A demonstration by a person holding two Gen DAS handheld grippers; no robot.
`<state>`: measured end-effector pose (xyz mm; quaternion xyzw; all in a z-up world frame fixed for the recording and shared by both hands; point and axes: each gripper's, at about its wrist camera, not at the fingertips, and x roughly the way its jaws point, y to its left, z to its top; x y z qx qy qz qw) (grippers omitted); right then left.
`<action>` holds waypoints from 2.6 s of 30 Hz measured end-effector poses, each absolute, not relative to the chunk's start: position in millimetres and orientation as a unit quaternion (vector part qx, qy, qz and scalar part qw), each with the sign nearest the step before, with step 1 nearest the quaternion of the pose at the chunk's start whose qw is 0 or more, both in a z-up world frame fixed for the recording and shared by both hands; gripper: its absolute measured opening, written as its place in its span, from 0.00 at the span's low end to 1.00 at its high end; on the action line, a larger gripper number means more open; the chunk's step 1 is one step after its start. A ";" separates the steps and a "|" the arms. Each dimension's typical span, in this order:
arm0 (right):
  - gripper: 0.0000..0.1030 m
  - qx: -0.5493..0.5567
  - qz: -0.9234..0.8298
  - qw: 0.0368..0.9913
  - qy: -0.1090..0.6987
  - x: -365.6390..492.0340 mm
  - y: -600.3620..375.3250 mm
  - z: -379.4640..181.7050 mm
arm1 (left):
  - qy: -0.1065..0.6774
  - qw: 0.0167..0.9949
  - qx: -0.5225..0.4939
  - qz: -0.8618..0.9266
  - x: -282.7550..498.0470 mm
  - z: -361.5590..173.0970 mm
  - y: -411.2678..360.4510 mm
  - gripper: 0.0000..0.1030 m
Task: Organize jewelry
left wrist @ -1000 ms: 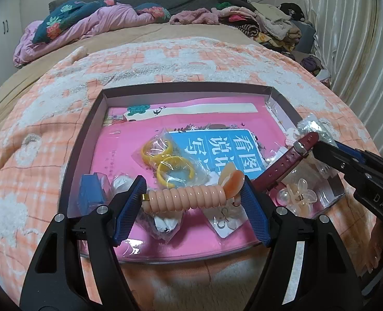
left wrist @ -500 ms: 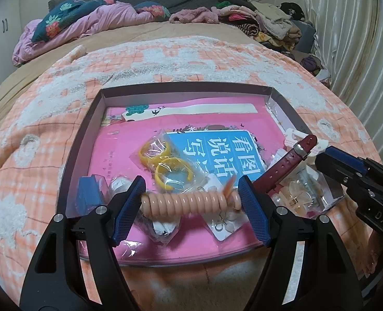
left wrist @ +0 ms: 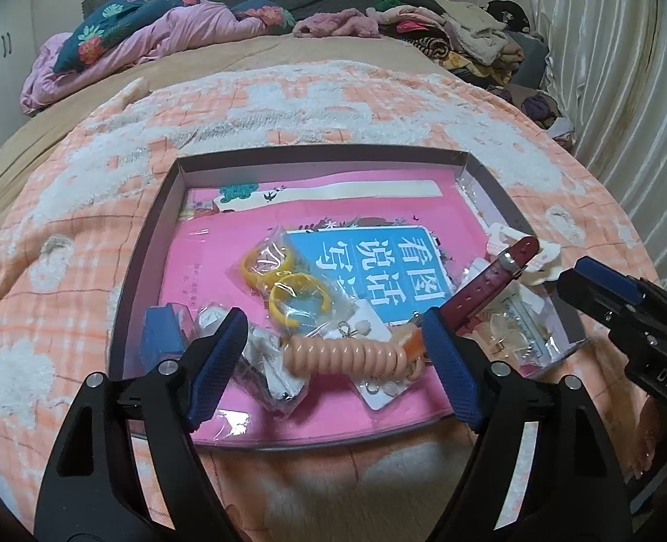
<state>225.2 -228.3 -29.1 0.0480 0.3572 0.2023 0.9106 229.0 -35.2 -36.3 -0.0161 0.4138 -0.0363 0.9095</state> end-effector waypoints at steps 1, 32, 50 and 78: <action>0.52 0.049 0.202 0.911 0.356 224.4 -228.8 -28.7 | 0.414 0.909 -0.016 -0.036 229.0 -34.9 -34.7 0.69; 0.93 0.065 0.184 0.921 0.338 191.7 -239.9 5.0 | 0.414 0.910 -0.024 -0.023 198.5 0.3 -21.6 0.91; 0.95 0.040 0.200 0.932 0.299 141.6 -226.0 41.8 | 0.374 0.927 -0.025 -0.032 154.4 38.4 -16.2 0.91; 0.96 0.029 0.197 0.933 0.301 78.8 -230.8 10.4 | 0.352 0.935 -0.043 -0.032 74.0 3.8 -0.9 0.91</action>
